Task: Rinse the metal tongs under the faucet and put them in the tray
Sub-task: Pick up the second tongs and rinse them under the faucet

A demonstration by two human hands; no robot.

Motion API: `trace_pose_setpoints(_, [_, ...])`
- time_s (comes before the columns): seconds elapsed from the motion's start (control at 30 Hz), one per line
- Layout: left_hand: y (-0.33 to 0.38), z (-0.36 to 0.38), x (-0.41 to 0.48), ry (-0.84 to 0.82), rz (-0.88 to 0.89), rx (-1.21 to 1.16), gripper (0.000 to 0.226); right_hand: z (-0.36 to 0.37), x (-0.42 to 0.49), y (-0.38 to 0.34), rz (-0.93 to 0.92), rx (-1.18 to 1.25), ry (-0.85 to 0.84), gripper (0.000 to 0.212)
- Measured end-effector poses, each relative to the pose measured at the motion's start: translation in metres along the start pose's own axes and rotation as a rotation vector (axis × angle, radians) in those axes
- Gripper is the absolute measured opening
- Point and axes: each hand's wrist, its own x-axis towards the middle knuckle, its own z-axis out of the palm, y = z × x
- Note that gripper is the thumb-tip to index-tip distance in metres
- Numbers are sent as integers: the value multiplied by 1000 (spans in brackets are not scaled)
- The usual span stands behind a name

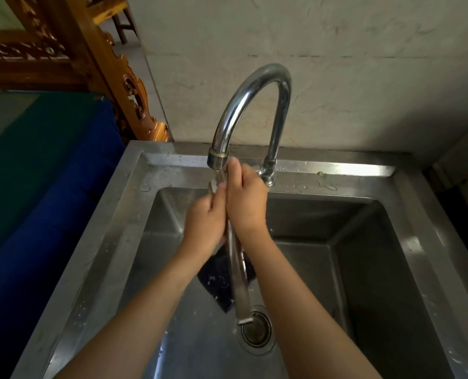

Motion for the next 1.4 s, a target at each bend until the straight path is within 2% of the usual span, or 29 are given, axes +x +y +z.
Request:
trace_pose_setpoints(0.13, [15,-7,22,105,-58,-124,38,5,-24,10,-2,-130,-86,40])
trace_pose_setpoints(0.2, [17,-6,23,124,-29,-117,36,6,-29,13,-4,-170,-80,42])
trace_pose_setpoints(0.3, [8,4,4,111,70,-38,35,3,-17,7,72,-85,-6,41])
trace_pose_setpoints(0.4, [2,6,-9,61,85,-16,38,-2,-4,2,110,-9,49,44])
trace_pose_setpoints(0.53, [21,-6,25,112,-31,-112,34,0,-20,5,38,-89,-89,41])
trace_pose_setpoints(0.7, [12,6,1,117,62,-67,32,-4,-8,0,104,-63,-37,44])
trace_pose_setpoints(0.83, [12,-4,3,36,48,-62,37,-7,-11,2,159,-4,-52,40])
trace_pose_setpoints(0.97, [20,-11,7,-123,-9,-94,33,-17,-6,3,109,-62,-39,41])
trace_pose_setpoints(1.1, [23,-22,7,-193,-105,-206,20,-20,-4,6,52,-130,-74,42])
trace_pose_setpoints(1.27, [23,-26,7,-189,-251,-263,10,-21,-6,14,36,-168,-68,42])
trace_pose_setpoints(1.4, [20,-25,5,-123,-326,-341,27,-19,-8,19,29,-158,-59,40])
